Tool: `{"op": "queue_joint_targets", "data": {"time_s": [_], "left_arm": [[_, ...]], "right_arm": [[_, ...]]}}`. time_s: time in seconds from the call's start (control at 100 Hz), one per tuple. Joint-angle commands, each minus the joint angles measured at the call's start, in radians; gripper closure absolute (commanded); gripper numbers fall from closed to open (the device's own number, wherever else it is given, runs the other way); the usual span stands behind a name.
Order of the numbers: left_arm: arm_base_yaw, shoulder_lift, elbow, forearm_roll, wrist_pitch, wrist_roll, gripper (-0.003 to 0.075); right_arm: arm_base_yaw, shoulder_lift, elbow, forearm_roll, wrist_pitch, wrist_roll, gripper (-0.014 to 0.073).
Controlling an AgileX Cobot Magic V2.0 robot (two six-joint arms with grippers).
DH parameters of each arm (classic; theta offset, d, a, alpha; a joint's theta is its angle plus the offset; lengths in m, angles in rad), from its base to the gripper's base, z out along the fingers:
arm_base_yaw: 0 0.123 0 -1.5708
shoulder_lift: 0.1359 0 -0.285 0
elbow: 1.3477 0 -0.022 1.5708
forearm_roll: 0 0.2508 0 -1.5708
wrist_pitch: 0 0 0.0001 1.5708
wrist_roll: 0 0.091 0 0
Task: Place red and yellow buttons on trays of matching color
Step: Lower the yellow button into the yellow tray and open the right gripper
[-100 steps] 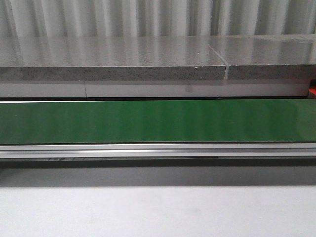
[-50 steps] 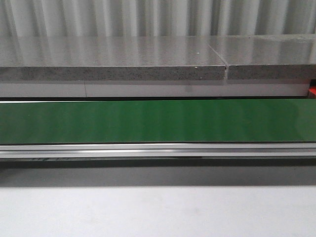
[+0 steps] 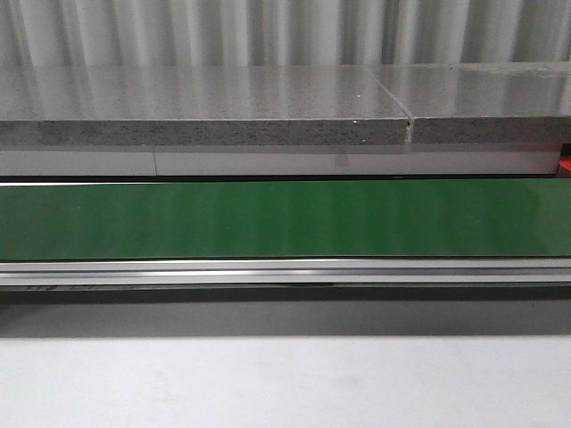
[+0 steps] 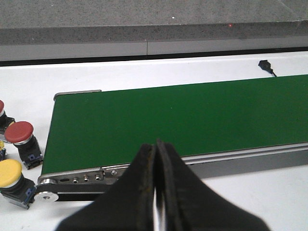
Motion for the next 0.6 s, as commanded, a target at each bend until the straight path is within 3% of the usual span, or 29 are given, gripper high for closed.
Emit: {"op": "queue_joint_targets", "data": {"time_s": [0.0, 0.37, 0.59], "left_arm": [[-0.009, 0.008, -0.027, -0.013, -0.066, -0.008, 0.0741], [-0.009, 0.008, -0.027, -0.013, -0.066, -0.008, 0.0741], [-0.009, 0.008, -0.027, -0.013, -0.066, -0.008, 0.0741]], "right_arm": [[0.017, -0.005, -0.019, 0.017, -0.054, 0.001, 0.0322], [0.051, 0.061, -0.019, 0.020, -0.100, 0.000, 0.0316], [0.053, 0.061, -0.019, 0.020, -0.100, -0.038, 0.0062]]}}
